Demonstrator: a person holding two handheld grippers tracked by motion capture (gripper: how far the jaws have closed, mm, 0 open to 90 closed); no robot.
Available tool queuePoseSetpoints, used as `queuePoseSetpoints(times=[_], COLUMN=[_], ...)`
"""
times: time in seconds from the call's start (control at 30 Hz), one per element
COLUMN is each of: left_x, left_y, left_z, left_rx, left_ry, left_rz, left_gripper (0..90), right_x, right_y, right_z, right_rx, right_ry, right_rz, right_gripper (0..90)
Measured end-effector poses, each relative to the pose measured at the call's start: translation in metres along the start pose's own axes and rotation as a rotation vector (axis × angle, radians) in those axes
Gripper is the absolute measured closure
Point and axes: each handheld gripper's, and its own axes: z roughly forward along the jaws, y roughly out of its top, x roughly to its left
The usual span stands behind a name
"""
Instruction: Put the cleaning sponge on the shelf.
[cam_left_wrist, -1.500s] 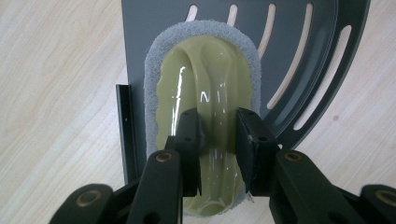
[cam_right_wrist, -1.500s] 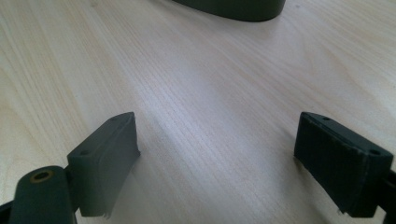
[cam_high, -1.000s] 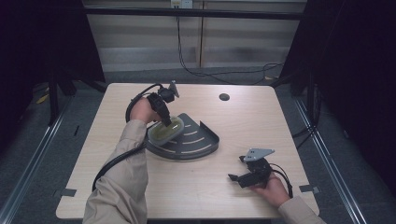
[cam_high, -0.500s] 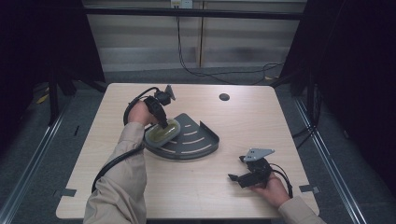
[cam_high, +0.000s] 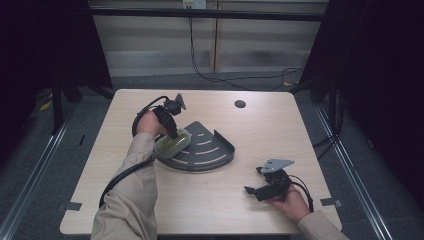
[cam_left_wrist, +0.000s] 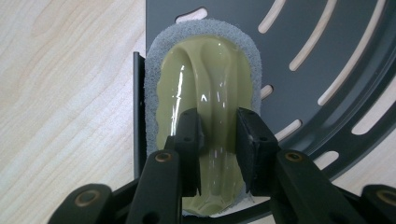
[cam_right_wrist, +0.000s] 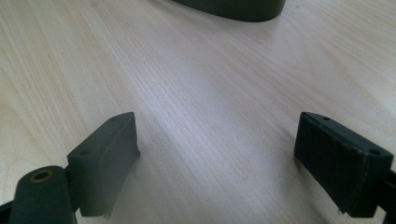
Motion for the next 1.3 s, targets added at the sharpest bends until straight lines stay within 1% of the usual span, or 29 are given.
queuePoseSetpoints(times=[0.17, 0.2, 0.33, 0.47, 0.6, 0.77, 1.0, 1.07, 1.13, 1.2, 1.3], left_x=[0.0001, 0.0004, 0.0007, 0.0014, 0.0013, 0.0012, 0.0018, 0.0021, 0.0021, 0.0022, 0.0023], left_y=[-0.0004, -0.0003, -0.0008, -0.0017, -0.0018, -0.0015, -0.0027, -0.0029, -0.0030, -0.0037, -0.0046], left_z=[0.0029, 0.0032, 0.0043, 0.0046, 0.0043, 0.0049, 0.0058, 0.0055, 0.0060, 0.0070, 0.0069], left_rx=[0.001, 0.007, 0.014, 0.010, 0.016, 0.019, 0.018, 0.019, 0.023, 0.032, 0.029], left_ry=[0.003, 0.003, 0.003, 0.014, 0.014, 0.029, 0.033, 0.033, 0.042, 0.038, 0.049], left_rz=[-0.008, -0.002, -0.005, -0.007, -0.011, -0.011, -0.017, -0.022, -0.022, -0.027, -0.030], left_gripper=[71.4, 71.4, 71.3, 71.2, 71.0, 70.7, 70.0, 69.2, 67.2, 65.3, 62.8], right_x=[0.0001, -0.0002, -0.0002, 0.0001, 0.0001, 0.0000, 0.0001, 0.0001, -0.0001, -0.0001, 0.0001], right_y=[0.0000, 0.0000, 0.0000, 0.0000, 0.0000, 0.0000, 0.0000, 0.0000, 0.0000, 0.0000, 0.0000], right_z=[0.0001, 0.0000, 0.0000, 0.0000, -0.0001, 0.0000, 0.0000, 0.0000, 0.0000, 0.0000, -0.0001], right_rx=[0.000, -0.002, -0.002, 0.001, 0.001, 0.000, 0.001, 0.000, -0.001, -0.001, 0.001], right_ry=[0.002, -0.003, -0.003, 0.002, 0.001, 0.000, 0.002, 0.002, -0.002, -0.002, 0.001], right_rz=[0.001, -0.002, -0.002, 0.002, 0.002, 0.000, 0.002, 0.002, -0.001, -0.001, 0.001], right_gripper=[13.0, 13.0, 13.0, 13.0, 13.0, 13.0, 13.0, 13.0, 13.0, 13.0, 13.0])
